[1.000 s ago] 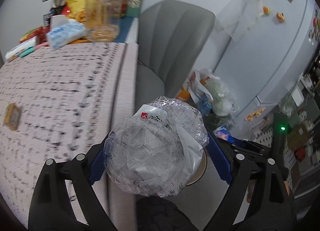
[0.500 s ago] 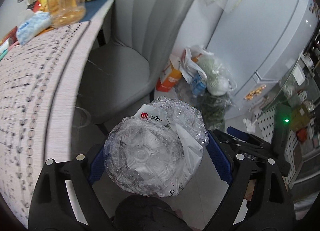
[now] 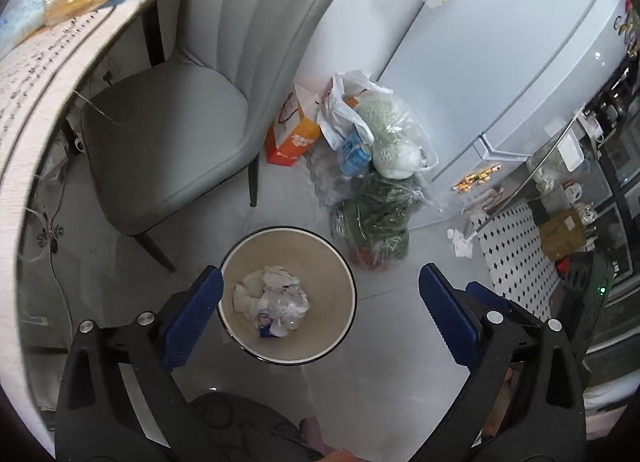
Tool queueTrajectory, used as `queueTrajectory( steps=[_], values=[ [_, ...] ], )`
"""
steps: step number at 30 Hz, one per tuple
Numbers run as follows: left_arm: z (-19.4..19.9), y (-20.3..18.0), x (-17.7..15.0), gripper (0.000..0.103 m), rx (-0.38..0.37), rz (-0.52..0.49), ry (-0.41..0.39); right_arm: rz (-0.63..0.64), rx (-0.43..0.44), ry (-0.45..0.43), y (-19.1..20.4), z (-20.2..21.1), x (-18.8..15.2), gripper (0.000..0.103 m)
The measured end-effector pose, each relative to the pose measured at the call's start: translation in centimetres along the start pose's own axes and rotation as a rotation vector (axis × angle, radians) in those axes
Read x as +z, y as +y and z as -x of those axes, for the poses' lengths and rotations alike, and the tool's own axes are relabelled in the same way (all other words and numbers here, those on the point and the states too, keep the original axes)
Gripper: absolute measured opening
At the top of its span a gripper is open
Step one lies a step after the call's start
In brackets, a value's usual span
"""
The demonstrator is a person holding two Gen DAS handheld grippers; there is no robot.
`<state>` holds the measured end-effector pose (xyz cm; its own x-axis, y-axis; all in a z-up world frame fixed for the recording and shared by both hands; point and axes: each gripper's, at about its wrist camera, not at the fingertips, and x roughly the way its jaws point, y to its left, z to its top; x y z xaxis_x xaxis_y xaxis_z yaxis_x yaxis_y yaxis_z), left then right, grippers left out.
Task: Collect trash
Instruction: 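Move both tools back up toward the table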
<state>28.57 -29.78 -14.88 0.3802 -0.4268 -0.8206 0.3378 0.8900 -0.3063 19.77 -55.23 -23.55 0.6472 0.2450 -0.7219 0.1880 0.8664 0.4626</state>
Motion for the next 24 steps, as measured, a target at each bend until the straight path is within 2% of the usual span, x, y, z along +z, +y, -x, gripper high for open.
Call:
queueTrajectory(
  steps=[7,16,24],
  values=[
    [4.9,1.8,-0.1,0.097,0.066,0.002,-0.076,0.036,0.025,-0.001,2.5,0.7,0.1,0.081],
    [11.6,4.9,-1.0,0.097,0.109,0.046,-0.197,0.134,0.069,-0.029,9.6,3.1,0.5,0.095],
    [17.8,8.4,-3.3,0.097,0.122,0.111,-0.31,0.221,0.094,-0.03,16.1,4.9,0.0,0.095]
  ],
)
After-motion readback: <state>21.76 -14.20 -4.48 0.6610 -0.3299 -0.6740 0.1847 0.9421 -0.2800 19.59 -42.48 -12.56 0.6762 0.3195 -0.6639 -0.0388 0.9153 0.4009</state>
